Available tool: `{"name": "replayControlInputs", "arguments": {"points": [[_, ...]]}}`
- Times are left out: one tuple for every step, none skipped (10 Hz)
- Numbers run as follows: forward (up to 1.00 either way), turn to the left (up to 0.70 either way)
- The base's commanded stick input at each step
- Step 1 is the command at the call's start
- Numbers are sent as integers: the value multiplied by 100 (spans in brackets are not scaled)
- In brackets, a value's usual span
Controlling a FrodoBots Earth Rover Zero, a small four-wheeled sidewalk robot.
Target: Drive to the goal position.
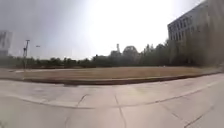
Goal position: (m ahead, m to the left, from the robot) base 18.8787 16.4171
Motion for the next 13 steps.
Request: {"name": "replayControlInputs", "arguments": {"points": [[-70,-29],[0,0],[3,0],[2,0],[2,0],[4,0],[4,0],[4,0],[4,0],[4,0],[4,0],[5,0],[7,0]]}}
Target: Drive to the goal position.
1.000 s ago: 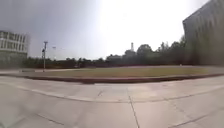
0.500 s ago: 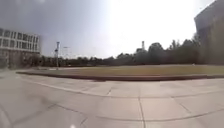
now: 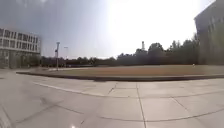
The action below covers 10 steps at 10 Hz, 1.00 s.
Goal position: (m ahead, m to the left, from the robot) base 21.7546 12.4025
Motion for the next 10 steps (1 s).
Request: {"name": "replayControlInputs", "arguments": {"points": [[9,1],[52,16],[70,32],[70,35],[70,35],[70,35],[70,35],[70,35],[70,35],[70,35]]}}
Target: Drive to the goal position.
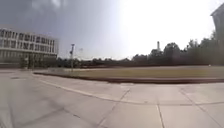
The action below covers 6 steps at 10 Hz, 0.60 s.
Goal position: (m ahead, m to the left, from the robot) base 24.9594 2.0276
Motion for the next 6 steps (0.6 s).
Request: {"name": "replayControlInputs", "arguments": {"points": [[70,35],[70,35],[70,35],[70,35],[70,35],[70,35]]}}
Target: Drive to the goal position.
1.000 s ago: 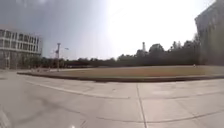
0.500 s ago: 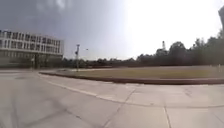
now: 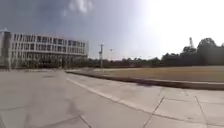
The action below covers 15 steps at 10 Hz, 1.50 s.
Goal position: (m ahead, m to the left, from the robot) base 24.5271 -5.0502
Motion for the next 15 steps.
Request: {"name": "replayControlInputs", "arguments": {"points": [[70,35],[70,24],[70,0],[70,0],[70,0],[70,0],[70,0],[70,0],[70,1],[70,3],[70,35],[70,35],[70,35],[70,35],[70,32]]}}
